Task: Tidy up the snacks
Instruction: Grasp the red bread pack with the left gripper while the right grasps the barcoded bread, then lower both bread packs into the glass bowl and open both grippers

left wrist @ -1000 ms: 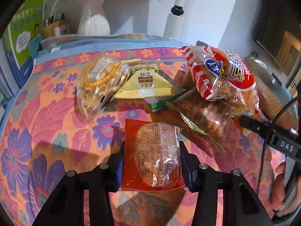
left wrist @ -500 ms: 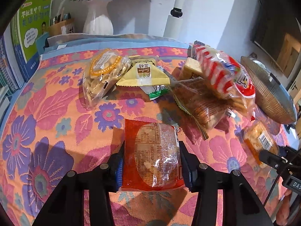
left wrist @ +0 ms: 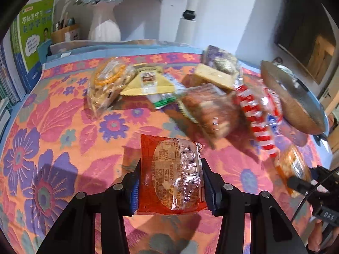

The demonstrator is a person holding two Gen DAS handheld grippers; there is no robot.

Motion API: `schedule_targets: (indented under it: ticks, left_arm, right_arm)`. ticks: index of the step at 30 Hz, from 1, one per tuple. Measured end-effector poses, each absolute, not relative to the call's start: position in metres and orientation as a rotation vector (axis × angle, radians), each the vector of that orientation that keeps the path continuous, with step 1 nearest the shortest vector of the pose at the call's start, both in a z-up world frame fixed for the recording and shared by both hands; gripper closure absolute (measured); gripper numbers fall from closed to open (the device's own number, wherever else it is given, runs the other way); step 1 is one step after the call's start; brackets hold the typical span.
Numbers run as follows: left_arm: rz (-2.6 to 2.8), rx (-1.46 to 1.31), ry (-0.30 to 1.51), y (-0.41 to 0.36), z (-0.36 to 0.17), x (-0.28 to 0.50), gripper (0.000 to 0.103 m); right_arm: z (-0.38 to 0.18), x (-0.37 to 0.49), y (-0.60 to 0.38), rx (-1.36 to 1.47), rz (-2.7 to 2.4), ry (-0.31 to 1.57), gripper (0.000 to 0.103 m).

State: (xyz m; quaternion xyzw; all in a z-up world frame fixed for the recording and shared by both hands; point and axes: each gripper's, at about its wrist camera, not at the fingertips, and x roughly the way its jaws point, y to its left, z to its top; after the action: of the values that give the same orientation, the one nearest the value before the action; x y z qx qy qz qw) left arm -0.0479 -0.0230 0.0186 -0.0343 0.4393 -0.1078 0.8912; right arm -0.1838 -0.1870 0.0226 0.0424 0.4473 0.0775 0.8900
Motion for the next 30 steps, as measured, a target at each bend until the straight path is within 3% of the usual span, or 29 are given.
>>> schedule_targets:
  ticks: [8, 17, 30]
  left_arm:
    - [-0.376, -0.029, 0.841, -0.08, 0.057, -0.059, 0.056]
    - [-0.554, 0.069, 0.731, -0.172, 0.126, -0.027, 0.056]
    - [-0.667, 0.129, 0.811, -0.289, 0.115, 0.041, 0.056]
  right_arm:
    - [0.047, -0.24, -0.212, 0.087, 0.119, 0.876, 0.056]
    - [0.111, -0.246, -0.258, 0.146, 0.017, 0.663, 0.056]
    - [0.107, -0.173, -0.348, 0.347, -0.201, 0.672, 0.054]
